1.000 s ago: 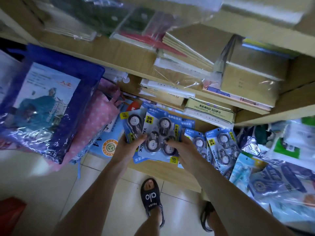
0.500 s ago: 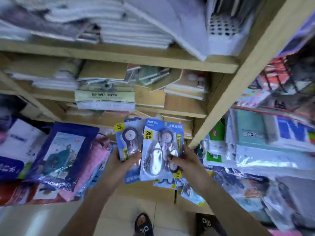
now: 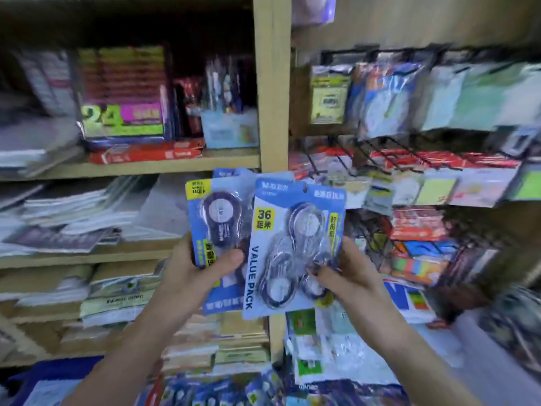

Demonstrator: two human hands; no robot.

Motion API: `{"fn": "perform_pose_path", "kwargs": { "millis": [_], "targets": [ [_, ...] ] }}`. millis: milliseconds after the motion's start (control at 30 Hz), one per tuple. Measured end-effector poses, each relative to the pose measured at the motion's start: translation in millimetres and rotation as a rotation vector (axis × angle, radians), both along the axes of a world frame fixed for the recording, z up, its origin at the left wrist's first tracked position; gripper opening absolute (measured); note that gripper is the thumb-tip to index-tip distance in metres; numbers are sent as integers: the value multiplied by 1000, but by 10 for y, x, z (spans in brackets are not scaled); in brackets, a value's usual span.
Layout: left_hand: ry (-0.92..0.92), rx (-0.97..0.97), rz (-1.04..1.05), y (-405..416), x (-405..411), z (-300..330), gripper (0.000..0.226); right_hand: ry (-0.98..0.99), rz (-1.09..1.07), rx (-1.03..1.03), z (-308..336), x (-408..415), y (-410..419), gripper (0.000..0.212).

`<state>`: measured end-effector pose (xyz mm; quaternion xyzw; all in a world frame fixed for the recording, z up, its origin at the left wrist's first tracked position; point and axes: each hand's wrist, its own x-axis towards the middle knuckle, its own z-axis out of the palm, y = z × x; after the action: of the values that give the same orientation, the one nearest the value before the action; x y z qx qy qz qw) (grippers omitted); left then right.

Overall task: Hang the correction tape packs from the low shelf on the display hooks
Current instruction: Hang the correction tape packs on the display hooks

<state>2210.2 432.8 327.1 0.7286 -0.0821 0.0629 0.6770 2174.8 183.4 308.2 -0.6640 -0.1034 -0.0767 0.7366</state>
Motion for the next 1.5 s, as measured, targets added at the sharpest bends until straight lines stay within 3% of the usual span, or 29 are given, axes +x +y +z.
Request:
{"fn": "perform_pose_path", "kwargs": {
  "millis": [133, 300, 467, 567, 600, 700, 800, 967, 1233, 1400, 1500],
  "targets": [
    [-172, 28, -27, -524, 169, 678, 35, -133, -37, 3, 645, 112, -508, 27],
    [-337, 45, -39, -1032, 394, 1432, 49, -265, -99, -26, 1402, 337, -1040, 30],
    [-462, 40, 10, -1436, 655, 2054, 20, -330, -130, -57, 2121, 643, -1414, 35],
    [-532, 84, 43, -1607, 761, 2398, 45, -371, -155, -40, 2520, 805, -1550, 17],
    [-542, 106, 56, -1655, 791, 2490, 46, -376, -163, -36, 2634, 862, -1587, 22],
    [-541, 169, 109, -1740, 893, 2681, 20, -371, -198, -18, 2913, 1069, -1712, 27],
    [-559, 236, 157, -1742, 959, 2795, 19, -381, -255, 2, 3145, 1273, -1876, 31],
    [-560, 232, 157, -1679, 957, 2868, 22, -455, -418, -56, 3335, 1501, -2135, 40],
    [-533, 131, 72, -1623, 987, 2863, 23, -453, -368, -99, 3263, 1705, -2180, 39],
    [-488, 25, -27, -1372, 961, 2804, 56, -532, -377, -166, 3243, 1763, -2163, 44],
    [-483, 16, -121, -1449, 1055, 2783, 21, -504, -324, -168, 3178, 1839, -2015, 47]
  ]
}}
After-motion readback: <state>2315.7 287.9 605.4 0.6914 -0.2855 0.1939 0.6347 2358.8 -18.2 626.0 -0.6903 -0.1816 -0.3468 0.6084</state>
